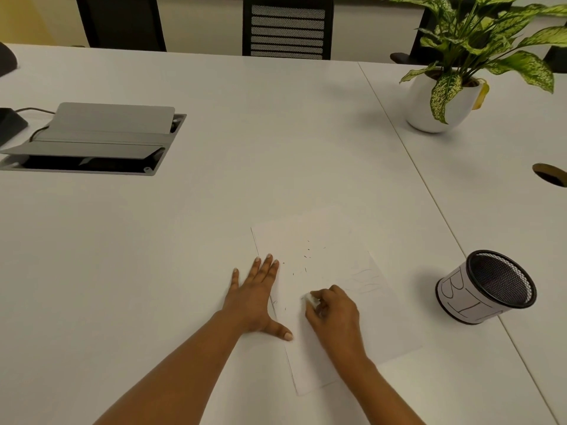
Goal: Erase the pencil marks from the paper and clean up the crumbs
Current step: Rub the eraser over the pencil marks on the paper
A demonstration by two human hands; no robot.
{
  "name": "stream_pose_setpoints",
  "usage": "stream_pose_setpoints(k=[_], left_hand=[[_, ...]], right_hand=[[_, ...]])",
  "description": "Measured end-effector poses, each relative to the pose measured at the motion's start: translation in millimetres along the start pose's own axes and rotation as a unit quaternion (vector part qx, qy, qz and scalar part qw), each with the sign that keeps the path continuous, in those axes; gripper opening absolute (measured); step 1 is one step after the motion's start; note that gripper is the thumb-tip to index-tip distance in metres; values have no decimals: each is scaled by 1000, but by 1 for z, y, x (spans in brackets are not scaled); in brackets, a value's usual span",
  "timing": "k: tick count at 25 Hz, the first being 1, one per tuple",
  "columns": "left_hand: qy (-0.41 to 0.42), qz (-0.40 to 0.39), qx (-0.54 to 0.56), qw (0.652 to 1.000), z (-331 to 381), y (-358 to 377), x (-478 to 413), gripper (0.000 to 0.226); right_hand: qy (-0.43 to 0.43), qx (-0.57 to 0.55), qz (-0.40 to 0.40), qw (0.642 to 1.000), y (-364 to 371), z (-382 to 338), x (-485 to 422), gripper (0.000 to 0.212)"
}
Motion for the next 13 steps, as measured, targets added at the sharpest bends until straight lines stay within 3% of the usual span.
stream_pose_setpoints(k=[8,13], left_hand=[[0,-5,-2,1000,0,-1,1,139],[-3,-10,-7,1000,1,-1,0,139]], right_hand=[[117,5,72,990,-43,31,-37,11],[8,-1,-25,1000,0,-3,8,9]])
Point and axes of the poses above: each hand's wrist, its own x-axis away from the middle knuckle, its own y-axis out of the palm, z = x × y, the point moved 2 cm from there along -x, towards the middle knuckle, and after that the axes turned 3 degrees about y, right-handed, at the moved point
